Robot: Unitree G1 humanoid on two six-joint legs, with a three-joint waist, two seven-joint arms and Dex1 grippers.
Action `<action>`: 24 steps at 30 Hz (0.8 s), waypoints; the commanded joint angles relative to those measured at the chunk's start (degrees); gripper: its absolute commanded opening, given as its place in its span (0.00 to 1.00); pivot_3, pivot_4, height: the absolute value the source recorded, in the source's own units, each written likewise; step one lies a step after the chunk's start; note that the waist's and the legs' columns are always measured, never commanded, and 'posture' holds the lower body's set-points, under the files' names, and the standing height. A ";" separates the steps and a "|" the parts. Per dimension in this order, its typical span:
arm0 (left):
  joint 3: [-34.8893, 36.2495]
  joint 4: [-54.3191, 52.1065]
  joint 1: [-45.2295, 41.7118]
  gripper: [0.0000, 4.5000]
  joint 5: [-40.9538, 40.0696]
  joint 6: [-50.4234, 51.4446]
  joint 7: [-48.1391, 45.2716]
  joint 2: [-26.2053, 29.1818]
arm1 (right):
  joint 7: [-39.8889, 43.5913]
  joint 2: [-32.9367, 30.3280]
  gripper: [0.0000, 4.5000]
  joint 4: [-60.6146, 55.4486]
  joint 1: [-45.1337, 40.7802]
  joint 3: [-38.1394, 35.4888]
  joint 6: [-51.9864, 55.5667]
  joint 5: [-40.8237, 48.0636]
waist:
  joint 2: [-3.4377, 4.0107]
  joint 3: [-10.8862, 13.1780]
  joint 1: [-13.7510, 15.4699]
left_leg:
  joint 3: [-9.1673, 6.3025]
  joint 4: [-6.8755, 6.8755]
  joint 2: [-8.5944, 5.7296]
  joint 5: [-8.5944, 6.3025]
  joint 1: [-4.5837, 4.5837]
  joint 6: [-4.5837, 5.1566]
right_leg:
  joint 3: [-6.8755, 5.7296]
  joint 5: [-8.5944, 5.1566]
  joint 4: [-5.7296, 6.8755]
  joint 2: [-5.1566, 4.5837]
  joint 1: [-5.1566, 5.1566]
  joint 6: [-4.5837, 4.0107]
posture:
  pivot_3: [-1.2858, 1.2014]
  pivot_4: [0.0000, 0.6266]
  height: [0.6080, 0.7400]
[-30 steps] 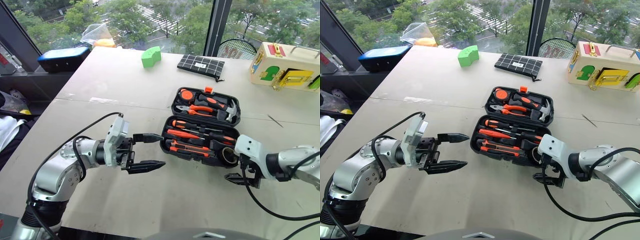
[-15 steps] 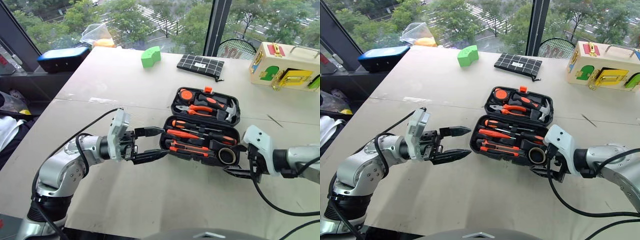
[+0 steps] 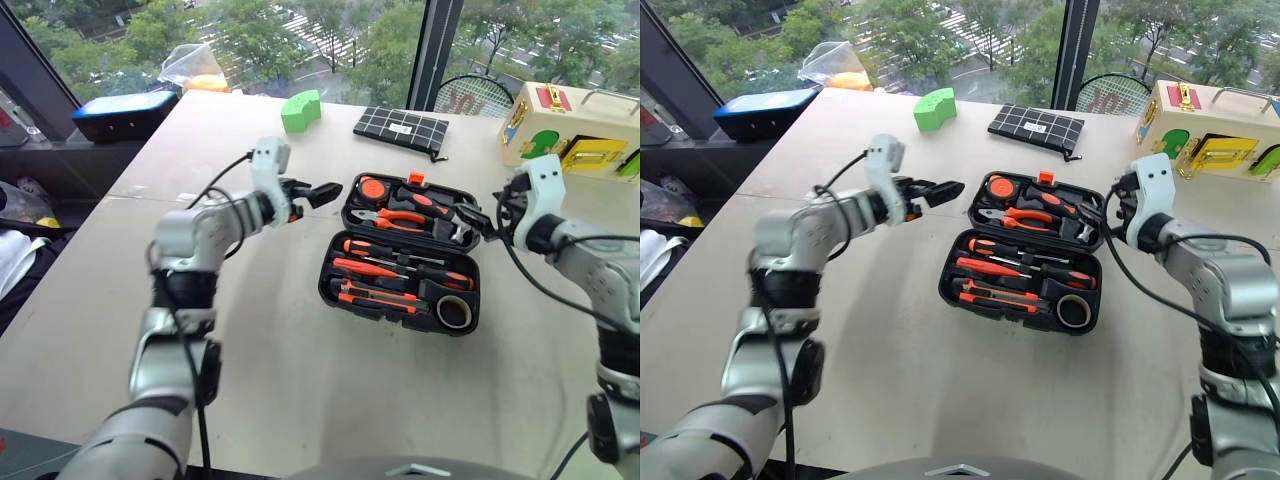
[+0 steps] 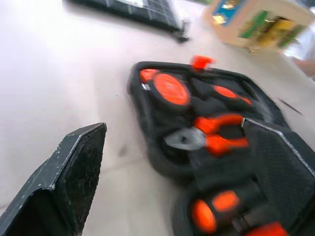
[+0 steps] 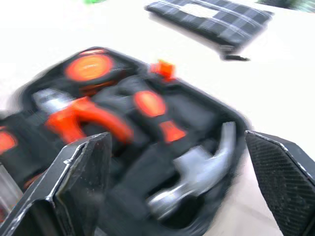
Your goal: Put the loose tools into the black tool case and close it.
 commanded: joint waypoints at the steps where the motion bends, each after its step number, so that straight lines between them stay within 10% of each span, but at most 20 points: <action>1: -1.89 14.22 -6.62 1.00 6.52 -7.09 -1.65 -2.04 | -2.23 1.44 0.96 6.51 -3.11 1.13 -0.23 -3.49 | 0.00 0.00 -0.13 | 0.02 -0.03 0.00 0.07 0.01 -0.12 | -0.01 0.00 0.00 0.00 -0.01 0.00 | 0.52 0.24 1.00; 10: -7.00 39.58 -14.22 1.00 18.83 -20.62 -12.82 -5.25 | -2.14 4.65 0.96 18.71 -5.13 -0.77 1.14 -4.90 | 0.00 -0.04 -0.26 | 0.22 -0.07 0.02 0.09 -0.10 -0.15 | 0.13 0.00 0.05 0.00 -0.22 0.00 | 0.52 0.24 1.00; 11: -6.83 40.69 -14.44 0.88 19.26 -20.79 -13.96 -5.39 | -1.70 4.83 1.00 18.90 -4.94 -1.10 1.88 -4.44 | 0.00 -0.08 -0.24 | 0.23 -0.07 0.02 0.07 -0.08 -0.12 | 0.13 0.00 0.06 0.00 -0.21 0.00 | 0.52 0.24 1.00; 19: -3.76 41.75 -17.17 0.06 18.21 -19.80 -23.50 -5.98 | 1.34 5.68 0.28 16.82 -4.21 -6.43 6.33 0.94 | -0.01 -0.10 -0.22 | 0.20 -0.04 0.02 -0.04 -0.06 0.08 | 0.12 0.00 0.20 0.00 -0.20 0.00 | 0.52 0.24 1.00; 22: -3.71 40.65 -16.95 0.00 18.66 -20.43 -26.35 -6.01 | 2.66 6.36 0.01 16.57 -4.68 -7.44 4.91 2.13 | 0.00 -0.09 -0.30 | 0.20 -0.04 0.02 -0.04 -0.06 0.08 | 0.13 0.00 0.20 0.00 -0.21 0.00 | 0.52 0.24 1.00; 24: -5.42 36.29 -14.53 0.00 21.02 -29.25 -27.64 -5.83 | 5.15 6.89 0.01 15.26 -5.53 -7.04 -1.48 1.73 | 0.04 -0.06 -0.32 | 0.19 -0.06 0.03 -0.04 -0.08 0.08 | 0.12 0.00 0.22 0.01 -0.24 0.00 | 0.52 0.24 1.00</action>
